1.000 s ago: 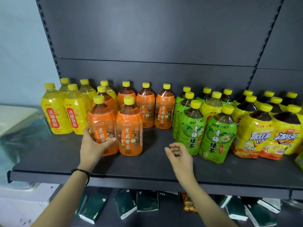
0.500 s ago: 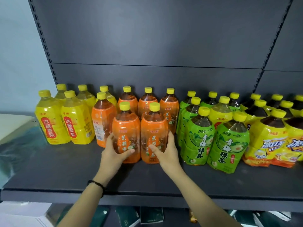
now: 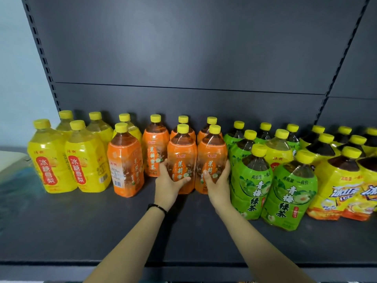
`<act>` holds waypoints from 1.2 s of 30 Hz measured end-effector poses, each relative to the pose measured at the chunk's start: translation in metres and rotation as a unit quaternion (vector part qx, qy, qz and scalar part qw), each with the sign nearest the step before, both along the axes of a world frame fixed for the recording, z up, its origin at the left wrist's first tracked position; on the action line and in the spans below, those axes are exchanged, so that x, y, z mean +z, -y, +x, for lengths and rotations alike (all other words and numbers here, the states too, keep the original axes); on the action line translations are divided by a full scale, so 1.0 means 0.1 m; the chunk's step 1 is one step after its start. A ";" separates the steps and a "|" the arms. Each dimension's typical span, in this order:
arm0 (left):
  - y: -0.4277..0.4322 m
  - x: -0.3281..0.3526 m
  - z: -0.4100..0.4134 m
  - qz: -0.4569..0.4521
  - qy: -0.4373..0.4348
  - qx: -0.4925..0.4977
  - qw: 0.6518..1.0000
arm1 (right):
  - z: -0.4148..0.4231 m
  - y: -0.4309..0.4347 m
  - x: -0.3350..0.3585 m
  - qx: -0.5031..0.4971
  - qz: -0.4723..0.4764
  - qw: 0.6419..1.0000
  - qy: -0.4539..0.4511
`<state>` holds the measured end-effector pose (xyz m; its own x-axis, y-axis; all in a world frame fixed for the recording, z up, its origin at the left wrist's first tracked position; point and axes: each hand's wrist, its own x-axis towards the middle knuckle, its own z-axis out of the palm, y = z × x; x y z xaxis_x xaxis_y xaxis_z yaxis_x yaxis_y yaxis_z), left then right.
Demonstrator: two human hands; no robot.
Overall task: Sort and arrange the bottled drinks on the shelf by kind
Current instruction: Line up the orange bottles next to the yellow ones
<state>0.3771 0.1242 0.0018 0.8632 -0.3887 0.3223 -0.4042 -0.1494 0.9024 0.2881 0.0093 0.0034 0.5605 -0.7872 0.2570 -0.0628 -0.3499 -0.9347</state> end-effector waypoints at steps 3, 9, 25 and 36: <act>-0.09 -0.02 0.02 0.019 -0.007 -0.037 0.999 | -0.02 0.02 -0.02 0.011 0.015 1.000 0.004; -0.74 0.08 -0.04 -0.073 0.142 0.260 0.952 | -0.04 0.04 -0.03 0.029 0.041 0.999 0.014; -1.06 0.12 0.65 0.014 0.023 0.166 0.986 | -0.06 0.00 -0.02 0.036 0.073 0.996 0.035; -0.92 0.10 0.56 -0.018 -0.068 -0.045 0.996 | -0.05 -0.01 -0.05 0.033 0.073 0.996 0.045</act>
